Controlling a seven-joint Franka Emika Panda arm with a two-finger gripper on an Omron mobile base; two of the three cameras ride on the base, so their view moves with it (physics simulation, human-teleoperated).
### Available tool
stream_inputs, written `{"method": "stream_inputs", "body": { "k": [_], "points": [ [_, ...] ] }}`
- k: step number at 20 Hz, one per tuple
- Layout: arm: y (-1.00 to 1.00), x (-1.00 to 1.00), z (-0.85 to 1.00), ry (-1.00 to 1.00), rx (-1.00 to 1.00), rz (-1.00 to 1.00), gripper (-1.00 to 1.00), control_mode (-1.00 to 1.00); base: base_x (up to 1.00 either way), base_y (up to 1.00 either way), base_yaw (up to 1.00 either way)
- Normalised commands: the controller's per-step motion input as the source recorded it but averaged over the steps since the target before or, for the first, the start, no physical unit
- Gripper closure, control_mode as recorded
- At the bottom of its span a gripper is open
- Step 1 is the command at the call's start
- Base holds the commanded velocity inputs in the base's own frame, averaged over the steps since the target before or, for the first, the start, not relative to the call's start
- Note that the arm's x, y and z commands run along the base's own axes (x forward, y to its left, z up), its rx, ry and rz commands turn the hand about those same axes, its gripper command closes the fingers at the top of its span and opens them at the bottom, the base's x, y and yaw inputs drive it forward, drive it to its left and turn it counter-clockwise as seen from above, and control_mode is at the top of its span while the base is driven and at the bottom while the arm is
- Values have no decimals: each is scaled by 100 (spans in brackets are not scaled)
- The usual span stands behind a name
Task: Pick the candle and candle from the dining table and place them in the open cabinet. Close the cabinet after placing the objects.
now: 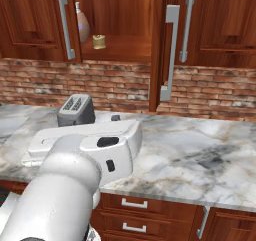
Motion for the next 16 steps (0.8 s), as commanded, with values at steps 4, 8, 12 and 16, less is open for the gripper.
{"method": "stream_inputs", "body": {
  "k": [4, 8, 12, 16],
  "points": [
    [-58, 39, 0, -9, 0, 27, -100, -100, 0, 0, 0],
    [-52, 74, 0, 1, 6, 8, -100, -100, 0, 0, 0],
    [-72, 100, 0, 4, 15, 0, -100, -100, 0, 0, 0],
    [-59, 56, -1, 0, 12, 5, -100, -100, 0, 0, 0]
  ]
}}
